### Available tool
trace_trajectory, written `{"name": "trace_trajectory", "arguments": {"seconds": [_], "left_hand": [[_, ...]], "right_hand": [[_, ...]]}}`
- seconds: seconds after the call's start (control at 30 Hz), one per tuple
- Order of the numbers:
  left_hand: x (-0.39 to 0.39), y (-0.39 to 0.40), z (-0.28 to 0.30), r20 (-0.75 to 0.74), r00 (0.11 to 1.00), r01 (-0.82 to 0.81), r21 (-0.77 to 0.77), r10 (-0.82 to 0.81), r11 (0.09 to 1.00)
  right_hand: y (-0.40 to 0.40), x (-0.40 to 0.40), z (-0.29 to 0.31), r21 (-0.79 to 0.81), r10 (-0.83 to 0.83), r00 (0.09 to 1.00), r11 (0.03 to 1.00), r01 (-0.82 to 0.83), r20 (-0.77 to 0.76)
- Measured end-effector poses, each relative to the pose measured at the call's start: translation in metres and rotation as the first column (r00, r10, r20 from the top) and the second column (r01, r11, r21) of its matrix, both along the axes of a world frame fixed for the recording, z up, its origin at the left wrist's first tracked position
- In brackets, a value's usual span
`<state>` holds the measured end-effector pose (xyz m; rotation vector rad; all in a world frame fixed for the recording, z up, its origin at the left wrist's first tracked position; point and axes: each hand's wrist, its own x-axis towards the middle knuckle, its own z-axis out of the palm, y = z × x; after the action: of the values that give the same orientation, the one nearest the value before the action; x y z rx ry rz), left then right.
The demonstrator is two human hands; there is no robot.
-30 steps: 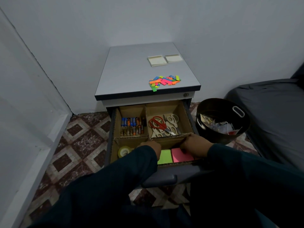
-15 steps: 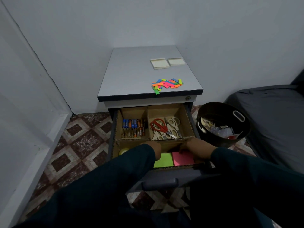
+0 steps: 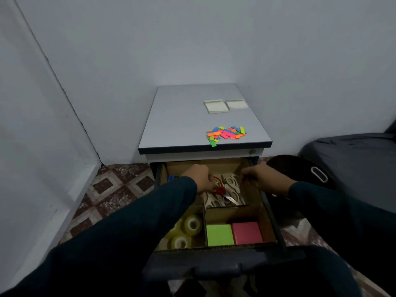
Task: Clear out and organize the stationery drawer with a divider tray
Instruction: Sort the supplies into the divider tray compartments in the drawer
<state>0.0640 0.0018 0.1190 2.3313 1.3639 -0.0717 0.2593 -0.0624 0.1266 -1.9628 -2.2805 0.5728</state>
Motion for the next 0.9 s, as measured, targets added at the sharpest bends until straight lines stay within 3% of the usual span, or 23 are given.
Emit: {"name": "trace_trajectory", "arguments": {"seconds": [0.17,0.33,0.53,0.73,0.9], "left_hand": [[0.004,0.025,0.026,0.111,0.994,-0.023,0.047,0.017,0.999],[0.018,0.061,0.056,0.086,0.996,-0.013,0.170,-0.002,0.985],[0.038,0.111,0.080,0.133,0.991,-0.045,0.135,0.027,0.990],[0.057,0.175,0.080,0.026,1.000,-0.018,0.266,0.011,0.964],[0.073,0.218,0.064,-0.052,0.995,0.100,0.242,-0.090,0.965]], "right_hand": [[0.029,0.006,0.034,0.069,-0.049,0.997,0.996,0.053,-0.064],[0.071,0.013,0.058,0.140,-0.093,0.991,0.984,0.107,-0.101],[0.125,0.028,0.078,0.191,-0.103,0.994,0.975,0.110,-0.044],[0.184,0.058,0.071,0.236,-0.149,0.988,0.962,0.138,0.030],[0.228,0.076,0.057,0.192,-0.200,0.966,0.967,0.168,0.162]]}}
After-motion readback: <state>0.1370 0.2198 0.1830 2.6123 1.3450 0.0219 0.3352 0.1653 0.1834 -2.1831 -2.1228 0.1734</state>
